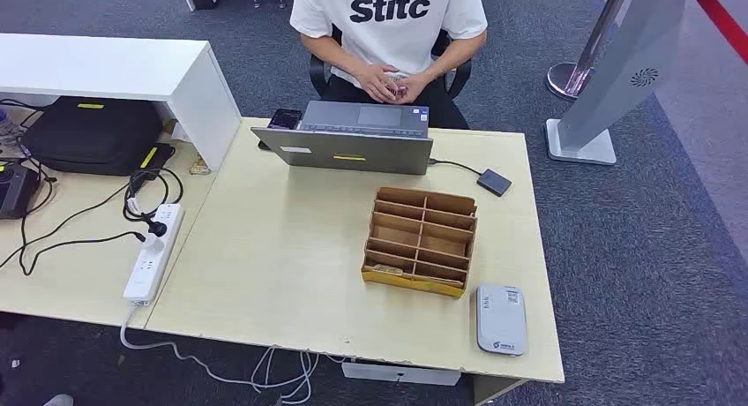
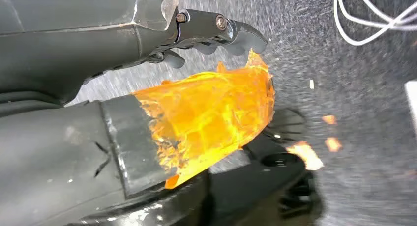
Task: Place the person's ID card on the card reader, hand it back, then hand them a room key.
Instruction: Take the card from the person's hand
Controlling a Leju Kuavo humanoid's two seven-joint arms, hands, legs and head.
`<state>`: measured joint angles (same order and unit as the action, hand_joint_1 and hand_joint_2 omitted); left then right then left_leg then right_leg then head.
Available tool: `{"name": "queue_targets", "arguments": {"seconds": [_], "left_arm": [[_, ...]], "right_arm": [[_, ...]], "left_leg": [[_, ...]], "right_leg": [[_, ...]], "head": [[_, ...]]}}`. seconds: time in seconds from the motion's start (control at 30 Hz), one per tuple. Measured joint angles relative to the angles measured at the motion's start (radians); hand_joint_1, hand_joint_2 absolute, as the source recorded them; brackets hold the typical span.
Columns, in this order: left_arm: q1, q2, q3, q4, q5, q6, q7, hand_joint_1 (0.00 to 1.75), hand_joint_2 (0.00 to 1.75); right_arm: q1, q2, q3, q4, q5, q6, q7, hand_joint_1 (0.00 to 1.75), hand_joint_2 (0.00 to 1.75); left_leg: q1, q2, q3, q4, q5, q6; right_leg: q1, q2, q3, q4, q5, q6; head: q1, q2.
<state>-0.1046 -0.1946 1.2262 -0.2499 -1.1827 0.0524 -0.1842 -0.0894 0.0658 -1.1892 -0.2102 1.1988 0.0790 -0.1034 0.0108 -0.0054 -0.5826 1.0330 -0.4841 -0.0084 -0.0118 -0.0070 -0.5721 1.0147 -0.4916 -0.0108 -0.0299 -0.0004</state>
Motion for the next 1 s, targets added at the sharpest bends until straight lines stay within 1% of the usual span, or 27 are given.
{"name": "queue_targets", "arguments": {"seconds": [0.17, 0.3, 0.37, 0.43, 0.57, 0.67, 0.7, 0.73, 0.77, 0.83, 0.87, 0.93, 1.0], "left_arm": [[0.0, -0.001, 0.055, 0.0, 0.028, -0.005, -0.007, 0.0, 0.0], [0.0, -0.004, 0.082, 0.0, 0.04, -0.008, -0.014, 0.0, 0.0], [-0.001, -0.005, 0.092, 0.0, 0.052, -0.013, -0.021, 0.0, 0.0], [-0.001, -0.005, 0.101, 0.0, 0.059, -0.017, -0.026, 0.0, 0.0], [-0.002, -0.005, 0.107, 0.0, 0.053, -0.022, -0.025, 0.0, 1.75], [-0.002, -0.005, 0.107, 0.0, 0.048, -0.025, -0.018, 0.0, 1.75], [-0.002, -0.005, 0.107, 0.0, 0.045, -0.025, -0.016, 0.0, 1.75], [-0.002, -0.005, 0.107, 0.0, 0.04, -0.024, -0.016, 0.0, 1.75], [-0.002, -0.004, 0.107, 0.0, 0.036, -0.022, -0.016, 0.0, 1.75], [-0.002, -0.004, 0.107, 0.0, 0.029, -0.02, -0.016, 0.0, 1.75], [-0.003, -0.003, 0.106, 0.0, 0.025, -0.019, -0.017, 0.0, 1.75], [-0.003, -0.003, 0.104, 0.0, 0.014, -0.019, -0.019, 0.0, 1.75], [-0.003, -0.003, 0.101, 0.0, 0.007, -0.019, -0.022, 0.0, 1.75]], "right_arm": [[-0.007, 0.012, -0.079, 0.0, -0.043, 0.0, -0.011, 0.0, 1.75], [-0.01, 0.018, -0.118, 0.0, -0.076, 0.005, -0.02, 0.0, 1.75], [-0.013, 0.022, -0.152, 0.0, -0.142, 0.019, -0.036, 0.0, 1.75], [-0.018, 0.027, -0.199, 0.0, -0.244, 0.038, -0.06, 0.0, 1.75], [-0.027, 0.045, -0.281, 0.0, -0.577, 0.052, -0.131, 0.0, 1.75], [-0.031, 0.063, -0.311, 0.0, -0.756, 0.063, -0.233, 0.0, 1.75], [-0.031, 0.065, -0.317, -0.001, -0.801, 0.092, -0.27, 0.0, 1.75], [-0.031, 0.062, -0.322, -0.005, -0.845, 0.145, -0.295, 0.0, 1.75], [-0.031, 0.053, -0.325, -0.013, -0.891, 0.22, -0.304, 0.0, 1.75], [-0.034, 0.021, -0.329, -0.043, -0.992, 0.385, -0.284, 0.0, 1.75], [-0.039, 0.004, -0.332, -0.064, -1.043, 0.441, -0.271, 0.0, 1.75], [-0.051, -0.026, -0.338, -0.115, -1.135, 0.487, -0.253, 0.0, 1.75], [-0.059, -0.043, -0.339, -0.165, -1.183, 0.495, -0.242, 0.0, 1.75]], "left_leg": [[0.0, 0.0, 0.0, 0.0, 0.0, 0.0], [0.0, 0.0, 0.0, 0.0, 0.0, 0.0], [0.0, 0.0, 0.0, 0.0, 0.0, 0.0], [0.0, 0.0, 0.0, 0.0, 0.0, 0.0], [0.0, 0.0, 0.0, 0.0, 0.0, 0.0], [0.0, 0.0, 0.0, 0.0, 0.0, 0.0], [0.0, 0.0, 0.0, 0.0, 0.0, 0.0], [0.0, 0.0, 0.0, 0.0, 0.0, 0.0], [-0.001, 0.0, 0.0, 0.0, 0.0, 0.0], [-0.002, 0.0, 0.0, 0.0, 0.0, 0.0], [-0.002, 0.0, 0.0, 0.0, 0.0, 0.0], [-0.003, -0.001, 0.0, 0.0, 0.0, 0.0], [-0.003, 0.0, 0.0, 0.001, 0.0, 0.001]], "right_leg": [[0.0, 0.0, 0.0, 0.0, 0.0, 0.0], [0.0, 0.0, 0.0, 0.0, 0.0, 0.0], [0.0, 0.0, 0.0, 0.0, 0.0, 0.0], [0.0, 0.0, 0.0, 0.0, 0.0, 0.0], [0.0, 0.0, 0.0, 0.0, 0.0, 0.0], [0.0, 0.0, 0.0, 0.0, 0.0, 0.0], [0.0, 0.0, 0.0, 0.0, 0.0, 0.0], [0.0, 0.0, 0.0, 0.0, 0.0, 0.0], [0.0, 0.0, 0.0, 0.0, 0.0, 0.0], [-0.001, 0.0, 0.0, 0.0, 0.0, 0.0], [-0.001, 0.0, 0.0, 0.0, 0.0, 0.001], [-0.002, -0.001, 0.001, 0.0, 0.001, 0.002], [-0.002, 0.0, 0.001, 0.0, 0.002, 0.003]], "head": [[0.0, 0.0], [0.0, 0.0], [0.0, 0.0], [0.0, 0.0], [0.0, 0.0], [0.0, 0.0], [0.0, 0.0], [0.0, 0.0], [0.0, 0.0], [-0.001, 0.0], [-0.001, 0.0], [0.0, 0.0], [0.001, 0.0]]}}
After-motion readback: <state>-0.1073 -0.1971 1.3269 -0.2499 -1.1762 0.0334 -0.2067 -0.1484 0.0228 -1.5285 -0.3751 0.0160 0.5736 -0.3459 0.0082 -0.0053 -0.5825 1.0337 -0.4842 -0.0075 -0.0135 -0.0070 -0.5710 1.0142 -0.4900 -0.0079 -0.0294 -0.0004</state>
